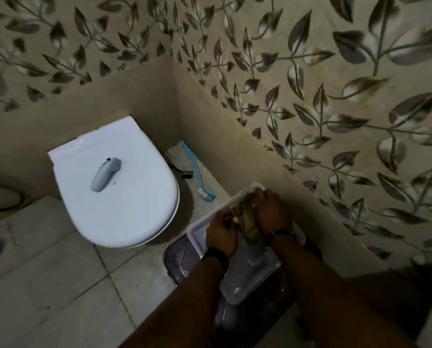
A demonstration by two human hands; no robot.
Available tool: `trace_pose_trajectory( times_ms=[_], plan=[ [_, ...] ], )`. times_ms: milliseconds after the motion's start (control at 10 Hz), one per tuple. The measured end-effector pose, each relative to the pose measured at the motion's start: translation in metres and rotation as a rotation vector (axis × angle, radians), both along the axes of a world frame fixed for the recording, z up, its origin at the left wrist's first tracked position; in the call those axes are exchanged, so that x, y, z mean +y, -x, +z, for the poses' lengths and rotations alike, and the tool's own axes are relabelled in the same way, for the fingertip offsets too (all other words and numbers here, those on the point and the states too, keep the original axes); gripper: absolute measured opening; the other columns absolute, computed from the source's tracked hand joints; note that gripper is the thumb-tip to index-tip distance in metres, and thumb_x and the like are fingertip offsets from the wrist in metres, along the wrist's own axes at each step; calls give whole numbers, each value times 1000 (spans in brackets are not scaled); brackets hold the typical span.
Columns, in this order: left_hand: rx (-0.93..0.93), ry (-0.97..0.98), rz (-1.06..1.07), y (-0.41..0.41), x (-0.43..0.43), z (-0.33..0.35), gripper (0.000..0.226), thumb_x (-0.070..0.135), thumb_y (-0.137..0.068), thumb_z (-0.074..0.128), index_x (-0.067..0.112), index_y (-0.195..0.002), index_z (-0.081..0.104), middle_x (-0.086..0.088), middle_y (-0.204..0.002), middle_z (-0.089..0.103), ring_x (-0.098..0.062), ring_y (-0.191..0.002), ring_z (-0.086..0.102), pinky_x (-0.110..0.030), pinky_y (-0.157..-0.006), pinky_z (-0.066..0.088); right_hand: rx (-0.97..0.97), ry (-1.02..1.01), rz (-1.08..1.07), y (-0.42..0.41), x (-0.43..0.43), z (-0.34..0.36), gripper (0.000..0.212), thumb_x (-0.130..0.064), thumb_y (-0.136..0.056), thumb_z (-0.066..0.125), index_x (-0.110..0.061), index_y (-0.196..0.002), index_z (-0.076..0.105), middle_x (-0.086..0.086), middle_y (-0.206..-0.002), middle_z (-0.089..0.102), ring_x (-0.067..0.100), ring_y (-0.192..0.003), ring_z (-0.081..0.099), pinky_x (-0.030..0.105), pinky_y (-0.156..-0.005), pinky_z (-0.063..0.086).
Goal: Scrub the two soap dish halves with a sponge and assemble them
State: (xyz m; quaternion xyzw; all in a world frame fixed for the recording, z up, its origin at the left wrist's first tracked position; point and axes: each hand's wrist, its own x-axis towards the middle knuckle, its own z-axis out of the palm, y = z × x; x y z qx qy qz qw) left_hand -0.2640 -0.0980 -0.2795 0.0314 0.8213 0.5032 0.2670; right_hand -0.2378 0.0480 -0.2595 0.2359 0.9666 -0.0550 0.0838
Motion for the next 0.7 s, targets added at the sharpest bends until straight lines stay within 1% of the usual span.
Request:
trace_pose_trajectory(
  times_ms=[100,200,300,400,500,600,700],
  plan=[
    [192,32,-110,-8,-2,0,39,11,-99,56,7,-138,55,-13,-142,55,-25,-132,50,-38,-115,33,-1,-138,104,-10,-7,-8,28,-24,-84,62,-12,-108,69,11,-103,69,31,-91,65,40,-76,55],
    [504,188,-485,-9,3,-6,43,10,-96,54,5,-139,53,-17,-146,51,-32,-135,48,-42,-119,31,-66,132,58,-14,-12,-18,34,-27,-100,43,-17,-128,58,9,-135,57,29,-122,52,44,-104,42],
    [608,268,-698,-6,3,-15,46,17,-97,48,4,-140,52,-17,-145,52,-34,-136,46,-42,-119,26,-146,62,104,-18,-14,-32,36,-28,-102,38,-21,-135,50,6,-143,46,30,-130,42,46,-107,37],
    [661,315,-789,-2,0,-17,49,20,-96,45,3,-142,50,-18,-147,50,-36,-139,42,-44,-121,23,-165,26,145,-18,-14,-24,37,-29,-100,41,-20,-135,49,8,-143,47,31,-129,43,45,-104,36],
    [695,279,-763,2,-6,5,53,27,-97,38,4,-144,47,-18,-151,45,-35,-142,38,-43,-122,20,-168,39,161,-22,-14,-2,50,-35,-96,45,-19,-143,44,6,-152,41,29,-139,36,44,-114,28],
    [676,295,-705,10,-12,48,67,44,-96,19,9,-152,34,-12,-161,31,-27,-151,22,-35,-123,5,-57,-65,194,-30,-14,44,63,-46,-91,44,-17,-147,42,7,-155,40,26,-143,36,45,-117,27],
    [795,350,-657,16,-17,90,59,42,-105,25,10,-155,26,-11,-164,19,-26,-153,13,-35,-124,-1,131,-155,195,-32,-19,90,70,-53,-87,51,-11,-142,50,12,-147,51,28,-137,47,48,-113,36]
  ],
)
